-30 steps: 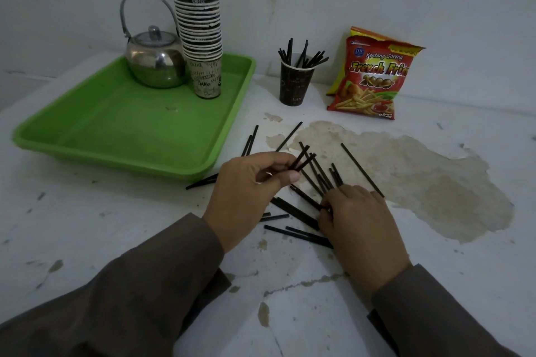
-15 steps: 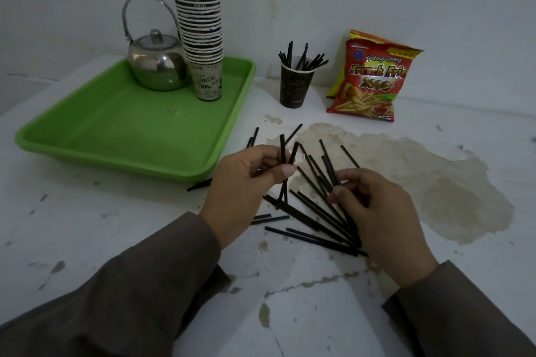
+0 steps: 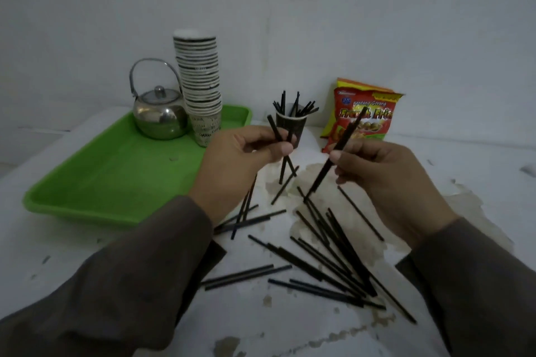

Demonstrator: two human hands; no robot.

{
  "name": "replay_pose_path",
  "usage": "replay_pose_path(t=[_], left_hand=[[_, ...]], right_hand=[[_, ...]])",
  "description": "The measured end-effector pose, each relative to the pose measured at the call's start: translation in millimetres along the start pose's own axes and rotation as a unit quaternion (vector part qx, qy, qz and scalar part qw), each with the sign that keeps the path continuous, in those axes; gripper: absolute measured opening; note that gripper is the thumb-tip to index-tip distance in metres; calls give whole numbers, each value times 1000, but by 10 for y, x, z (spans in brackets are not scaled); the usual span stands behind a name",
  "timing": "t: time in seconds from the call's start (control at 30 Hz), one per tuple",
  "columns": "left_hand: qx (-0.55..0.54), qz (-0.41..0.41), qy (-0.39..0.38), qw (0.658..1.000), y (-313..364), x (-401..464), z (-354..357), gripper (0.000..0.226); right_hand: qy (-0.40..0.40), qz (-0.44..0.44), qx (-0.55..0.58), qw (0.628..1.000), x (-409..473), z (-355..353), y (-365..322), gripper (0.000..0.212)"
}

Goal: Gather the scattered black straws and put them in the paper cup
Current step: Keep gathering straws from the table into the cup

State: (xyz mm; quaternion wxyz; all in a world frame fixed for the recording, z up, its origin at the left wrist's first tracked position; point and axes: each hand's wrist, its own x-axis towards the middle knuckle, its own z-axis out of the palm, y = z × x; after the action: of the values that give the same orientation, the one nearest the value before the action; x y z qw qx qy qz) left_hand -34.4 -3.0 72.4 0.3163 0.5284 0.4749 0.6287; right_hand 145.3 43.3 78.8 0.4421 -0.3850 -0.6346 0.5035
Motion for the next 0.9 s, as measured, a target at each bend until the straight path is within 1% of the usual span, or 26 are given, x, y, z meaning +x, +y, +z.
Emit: replay_pose_path(t=[0.1,0.2,0.3,0.4,0.53,0.6,0.7,0.77,0.9], left_hand=[[39,49,31,998,115,404,-37,20],[65,61,59,994,130,840,-47,17],[105,74,78,989,83,1252,-42,16],[143,80,92,982,15,1557,1,13],[152,62,114,980,-172,1776,86,10],[163,54,120,978,-305,1828,116,9],[181,41,112,976,-493,1867,139,8],[189,30,103,976,-595,1888,138,9],[209,16,78,975,-737,1911,141,9]], right_hand=[[43,-61,-56,996,413,-3,-225,10],[92,-98,-100,986,847,19,-380,5],[145,-120,-153,970,1239,46,-413,11],[172,-101,-185,962,1546,111,-267,16],[188,-66,-180,963,1766,260,90,17],[178,-45,-173,968,1814,330,252,17],[158,-37,-202,966,1878,394,422,17],[165,-48,-234,957,1935,406,473,17],[170,-32,-284,943,2017,420,542,17]])
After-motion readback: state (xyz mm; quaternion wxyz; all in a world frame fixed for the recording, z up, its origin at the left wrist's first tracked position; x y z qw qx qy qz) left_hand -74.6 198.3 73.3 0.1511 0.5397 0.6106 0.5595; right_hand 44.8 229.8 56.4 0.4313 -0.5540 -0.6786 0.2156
